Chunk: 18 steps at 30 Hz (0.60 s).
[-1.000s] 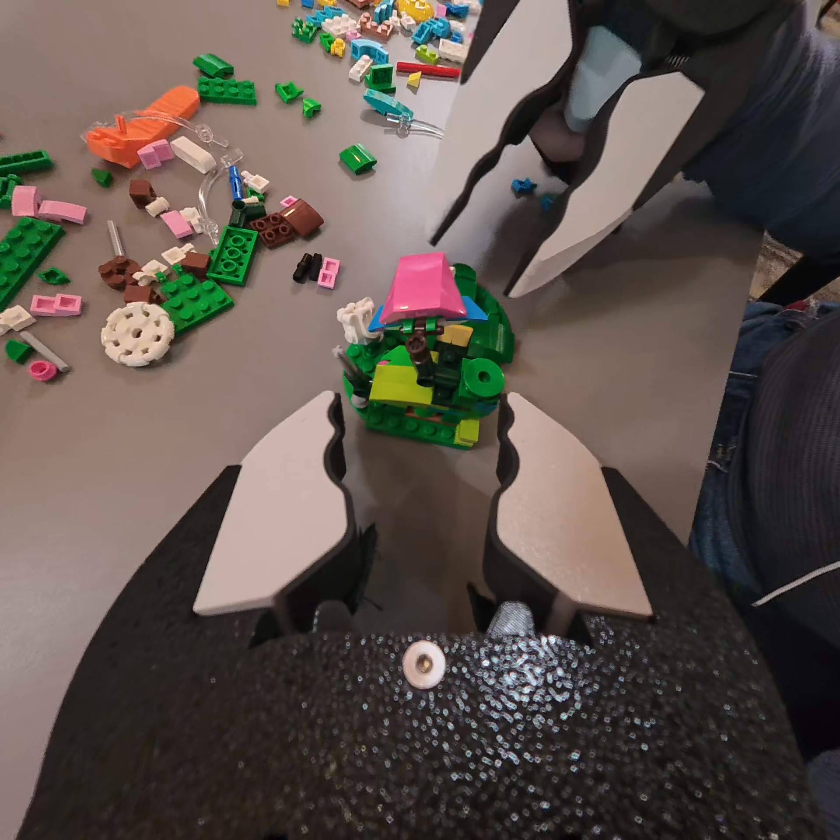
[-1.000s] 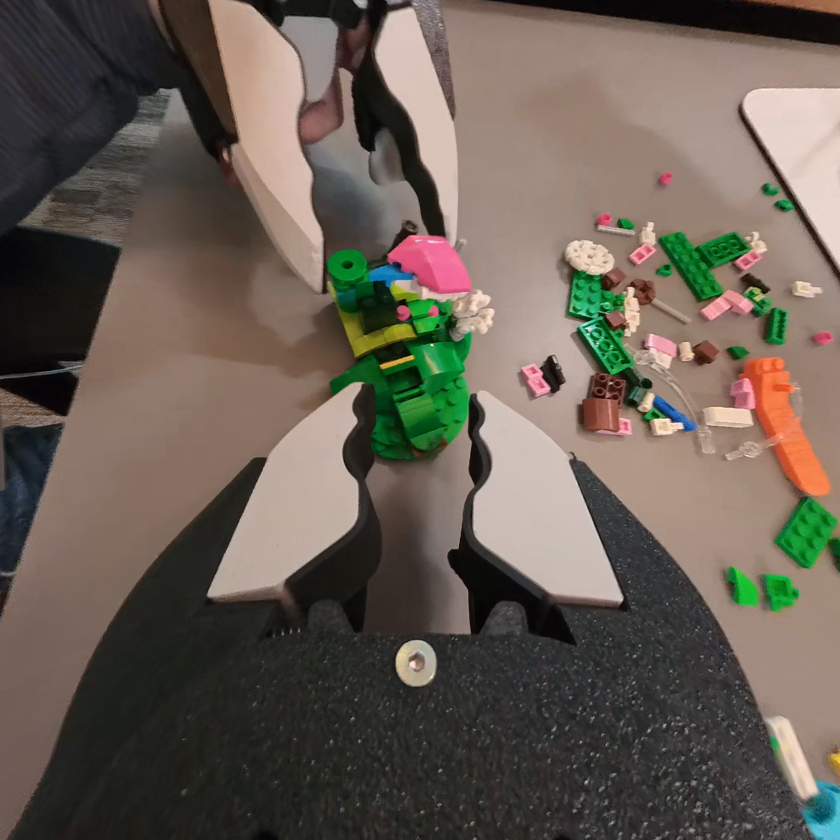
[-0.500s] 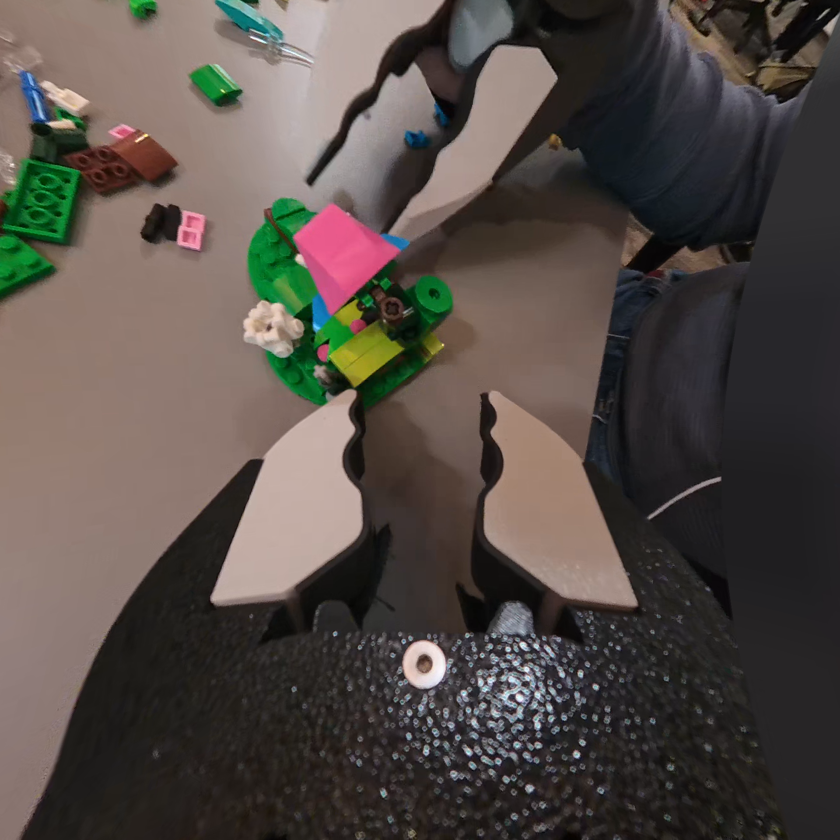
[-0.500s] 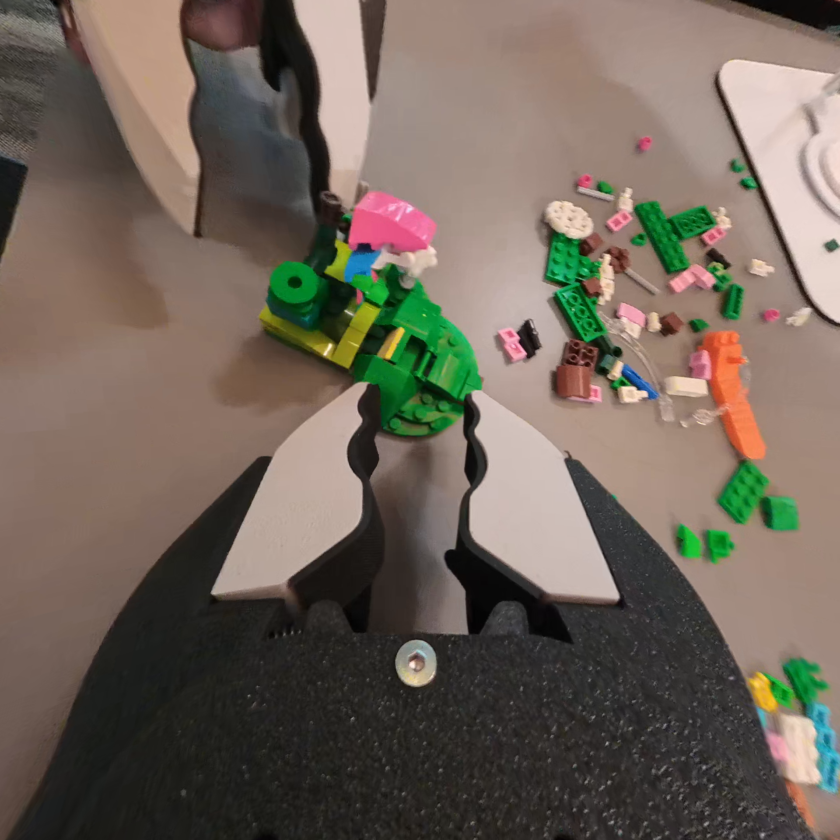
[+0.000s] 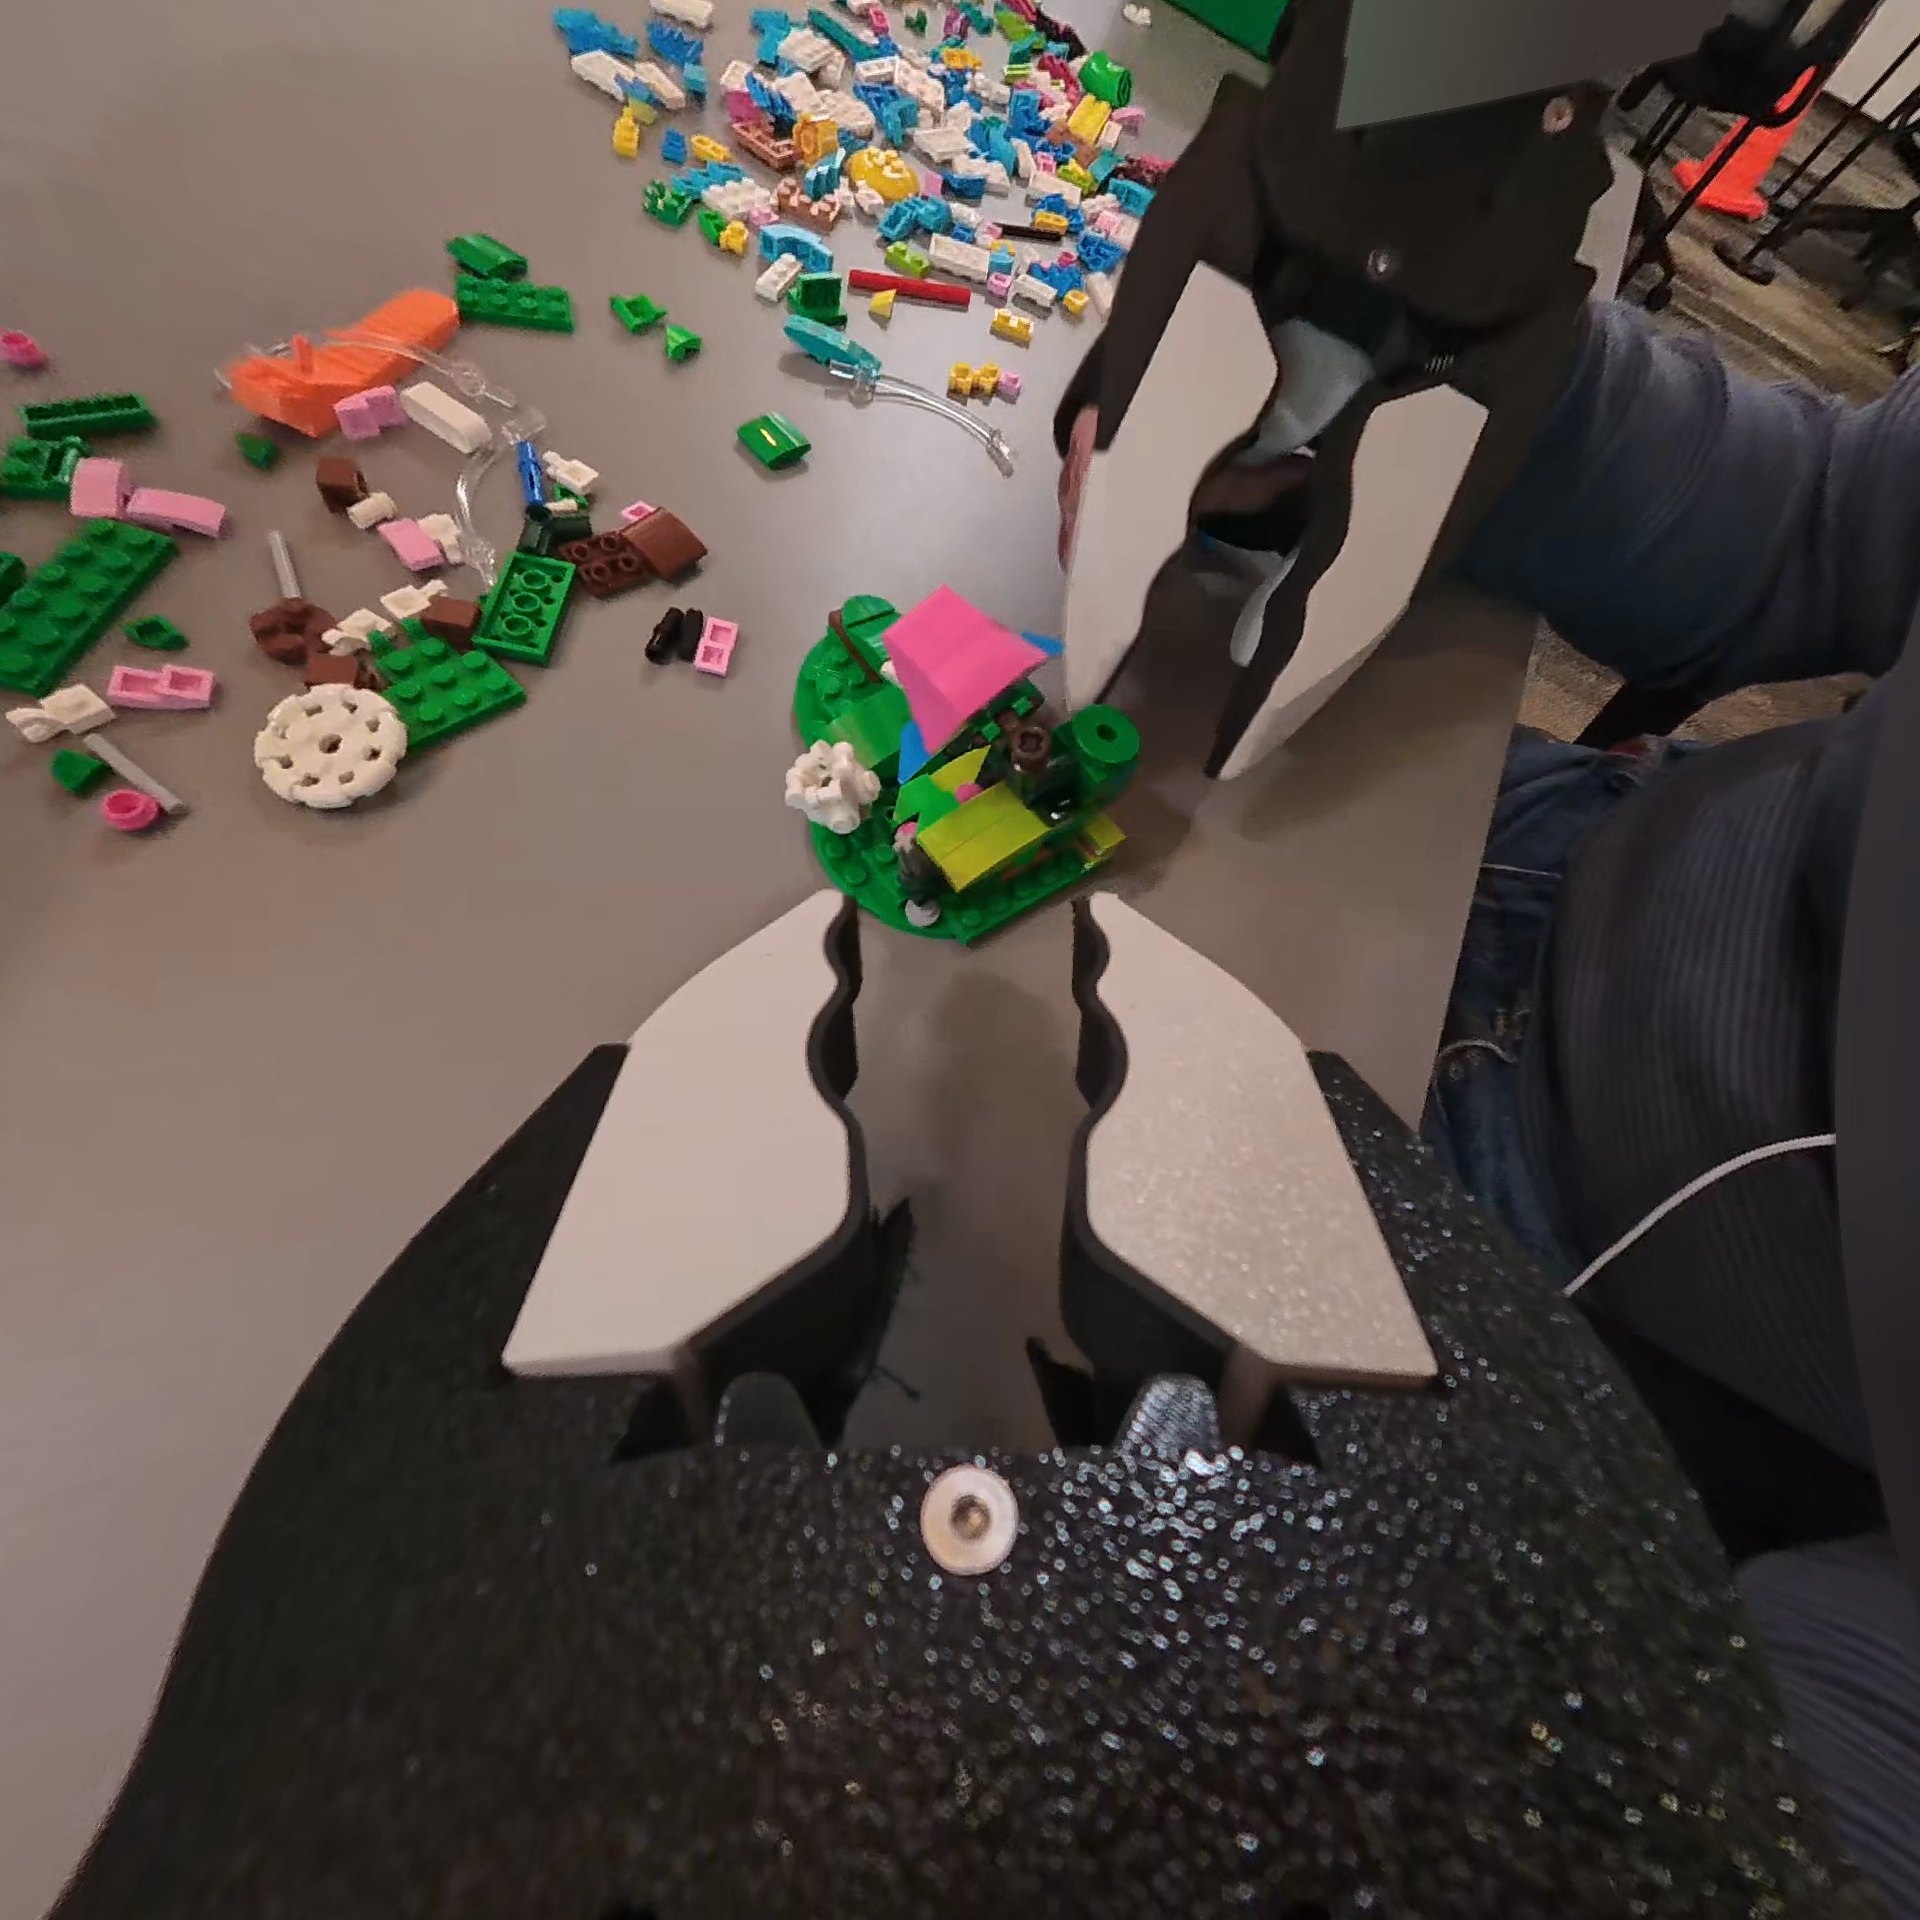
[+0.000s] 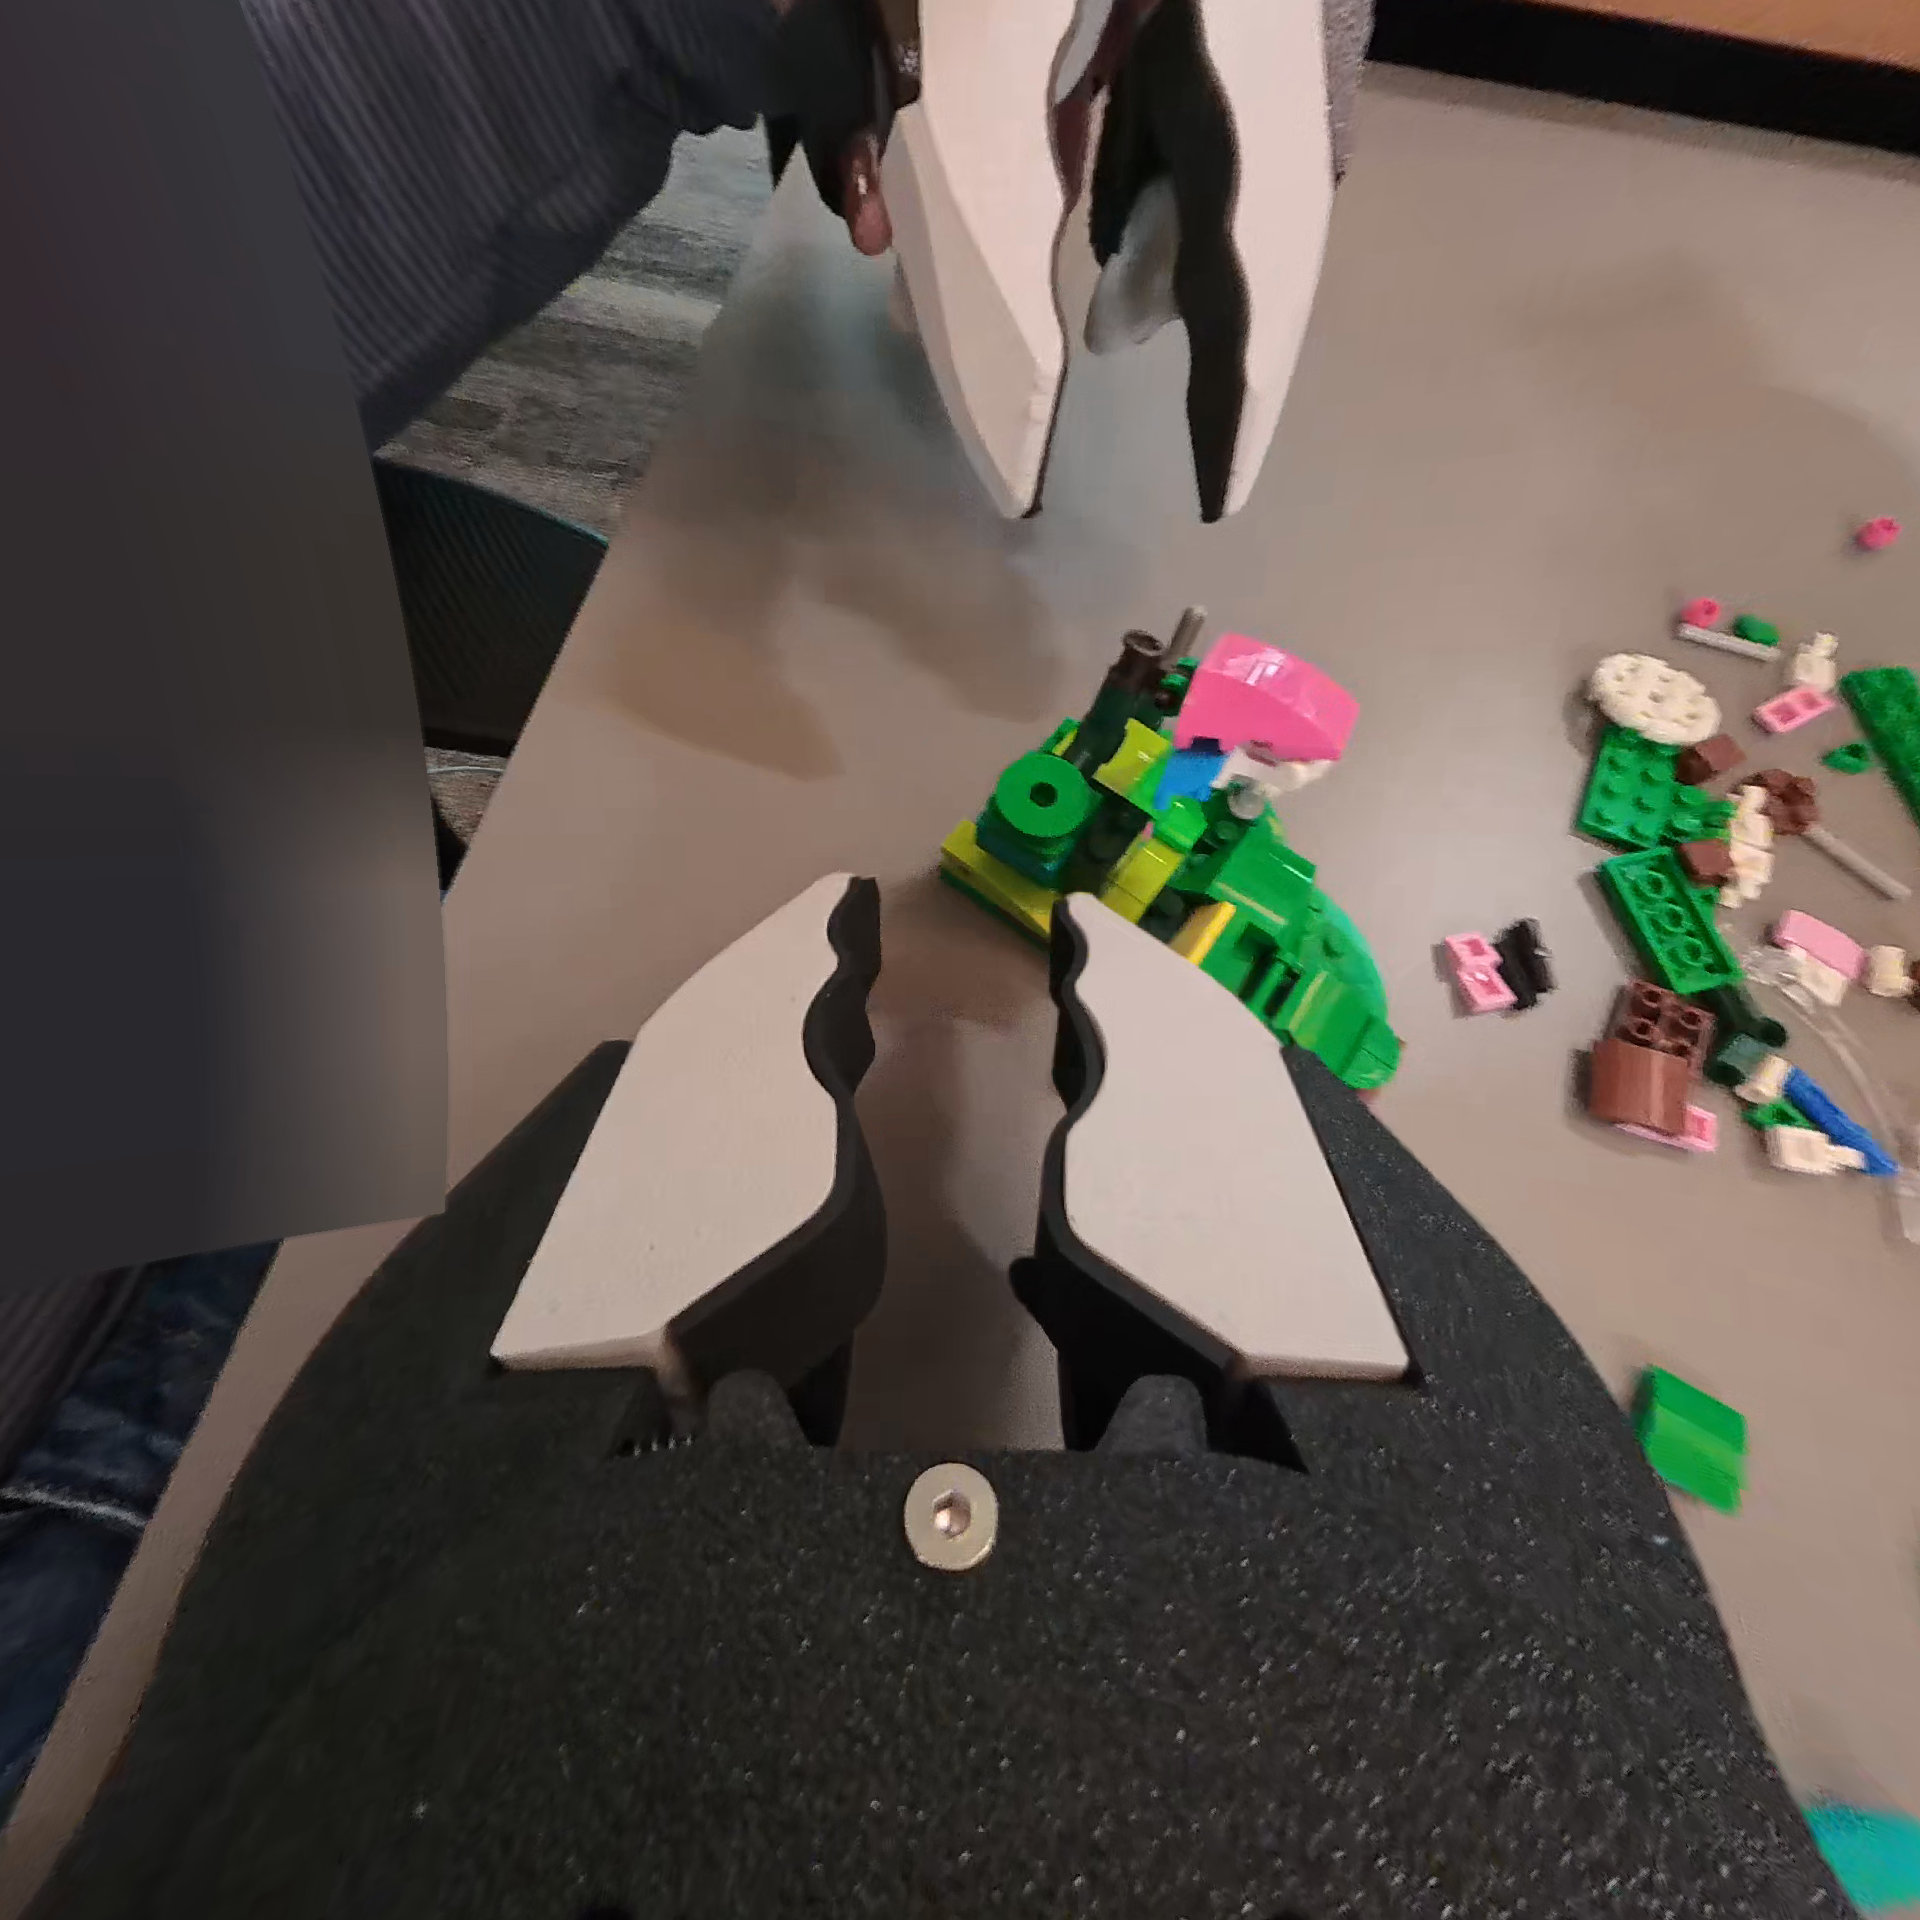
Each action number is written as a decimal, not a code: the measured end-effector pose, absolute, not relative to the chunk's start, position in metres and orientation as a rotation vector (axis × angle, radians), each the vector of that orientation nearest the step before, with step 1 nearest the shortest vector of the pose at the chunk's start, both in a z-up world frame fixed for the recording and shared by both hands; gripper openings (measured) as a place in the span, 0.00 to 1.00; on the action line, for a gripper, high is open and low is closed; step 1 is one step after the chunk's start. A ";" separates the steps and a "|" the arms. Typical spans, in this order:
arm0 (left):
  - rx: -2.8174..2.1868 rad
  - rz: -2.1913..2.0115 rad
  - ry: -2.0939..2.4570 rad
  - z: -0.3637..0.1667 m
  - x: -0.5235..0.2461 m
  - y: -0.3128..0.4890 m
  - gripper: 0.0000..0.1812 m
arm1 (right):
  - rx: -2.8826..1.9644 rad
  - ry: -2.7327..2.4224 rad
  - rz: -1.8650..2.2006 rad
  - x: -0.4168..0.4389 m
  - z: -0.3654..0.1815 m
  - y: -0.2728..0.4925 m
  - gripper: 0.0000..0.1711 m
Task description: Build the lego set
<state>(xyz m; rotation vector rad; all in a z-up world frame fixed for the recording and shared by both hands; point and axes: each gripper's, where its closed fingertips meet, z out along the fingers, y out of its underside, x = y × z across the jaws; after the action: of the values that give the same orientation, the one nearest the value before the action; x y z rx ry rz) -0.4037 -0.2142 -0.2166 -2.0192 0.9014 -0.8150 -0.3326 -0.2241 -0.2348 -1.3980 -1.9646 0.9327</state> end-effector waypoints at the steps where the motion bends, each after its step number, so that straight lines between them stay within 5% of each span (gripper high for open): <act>1: -2.020 -0.811 0.905 -0.217 -0.403 -0.214 0.21 | -1.409 -1.977 0.955 -0.334 -0.237 -0.228 0.17; 18: -2.019 -0.727 0.868 -0.216 -0.408 -0.204 0.22 | -1.273 -1.738 0.866 -0.346 -0.205 -0.207 0.18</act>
<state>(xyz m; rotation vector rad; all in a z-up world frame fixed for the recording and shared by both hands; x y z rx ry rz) -0.4084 -0.2040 -0.2158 -2.0191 0.8675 -0.7274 -0.3459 -0.2066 -0.2053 -1.2727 -1.7379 0.8659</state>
